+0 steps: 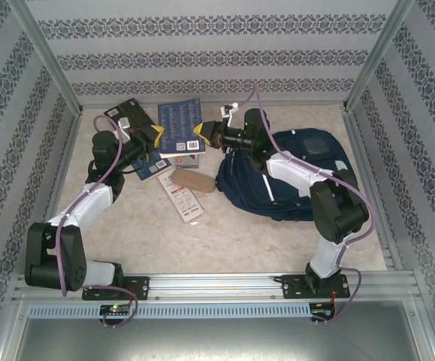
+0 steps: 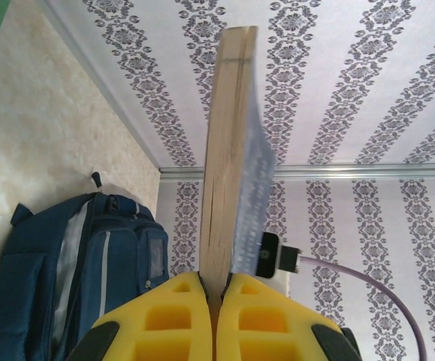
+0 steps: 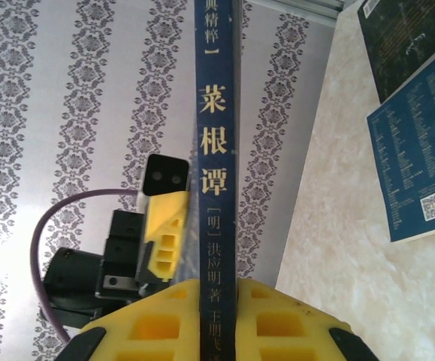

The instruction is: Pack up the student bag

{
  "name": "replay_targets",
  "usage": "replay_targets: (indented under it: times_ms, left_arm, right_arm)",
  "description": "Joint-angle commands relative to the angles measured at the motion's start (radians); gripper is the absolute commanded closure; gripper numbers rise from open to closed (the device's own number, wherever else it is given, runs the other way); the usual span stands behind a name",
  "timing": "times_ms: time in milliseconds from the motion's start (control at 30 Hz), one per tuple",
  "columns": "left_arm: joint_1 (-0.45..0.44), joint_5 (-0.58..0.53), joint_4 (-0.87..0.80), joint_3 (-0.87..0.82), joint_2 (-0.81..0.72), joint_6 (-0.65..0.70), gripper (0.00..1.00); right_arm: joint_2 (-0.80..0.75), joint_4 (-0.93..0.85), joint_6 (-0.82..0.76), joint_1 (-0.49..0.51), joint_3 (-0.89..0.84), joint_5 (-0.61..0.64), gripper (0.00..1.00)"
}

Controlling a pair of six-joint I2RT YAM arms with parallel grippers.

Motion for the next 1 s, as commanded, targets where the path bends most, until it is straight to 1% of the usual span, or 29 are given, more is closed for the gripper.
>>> replay_targets:
  times_ms: [0,67,100,200,267,300,333,367,400,500,567,667,767,867,967]
  left_arm:
    - [-0.018,0.072,0.022,0.055,-0.007,0.033,1.00]
    - [-0.018,0.077,0.016,0.063,-0.006,0.041,1.00]
    - [-0.017,0.081,0.013,0.066,-0.007,0.042,1.00]
    - [-0.018,0.078,-0.031,0.080,-0.014,0.076,1.00]
    - [-0.018,0.075,-0.082,0.089,-0.024,0.113,1.00]
    - [-0.018,0.073,-0.100,0.090,-0.031,0.127,1.00]
    - [-0.017,0.070,-0.116,0.090,-0.037,0.139,1.00]
    - [-0.018,0.069,-0.131,0.089,-0.042,0.151,1.00]
    - [-0.017,0.065,-0.141,0.089,-0.047,0.158,1.00]
    - [-0.018,0.065,-0.153,0.082,-0.052,0.169,1.00]
    - [-0.018,0.067,-0.159,0.079,-0.052,0.174,1.00]
    - [-0.018,0.064,-0.169,0.075,-0.056,0.184,1.00]
    - [-0.018,0.059,-0.184,0.072,-0.055,0.192,1.00]
    - [-0.018,0.057,-0.181,0.065,-0.050,0.192,1.00]
    - [-0.018,0.060,-0.179,0.065,-0.046,0.188,1.00]
  right_arm:
    - [0.024,0.024,-0.037,0.007,-0.009,-0.024,0.82]
    - [0.028,0.024,-0.037,0.006,-0.007,-0.022,0.75]
    - [0.034,0.021,-0.037,0.005,-0.003,-0.023,0.70]
    - [0.034,-0.011,-0.058,-0.003,0.000,-0.018,0.68]
    - [0.015,-0.079,-0.109,-0.021,-0.009,0.004,0.67]
    - [-0.001,-0.132,-0.145,-0.034,-0.016,0.024,0.65]
    - [-0.021,-0.213,-0.204,-0.050,-0.020,0.052,0.62]
    - [-0.044,-0.308,-0.277,-0.066,-0.021,0.092,0.56]
    - [-0.067,-0.383,-0.339,-0.078,-0.024,0.128,0.56]
    - [-0.117,-0.660,-0.563,-0.116,0.001,0.256,0.55]
    - [-0.142,-0.820,-0.691,-0.135,0.019,0.374,0.55]
    - [-0.163,-0.982,-0.844,-0.141,0.041,0.538,0.56]
    - [-0.146,-1.107,-0.949,-0.129,0.071,0.668,0.58]
    - [-0.109,-1.168,-1.008,-0.103,0.079,0.730,0.60]
    - [-0.077,-1.179,-1.040,-0.066,0.073,0.780,0.60]
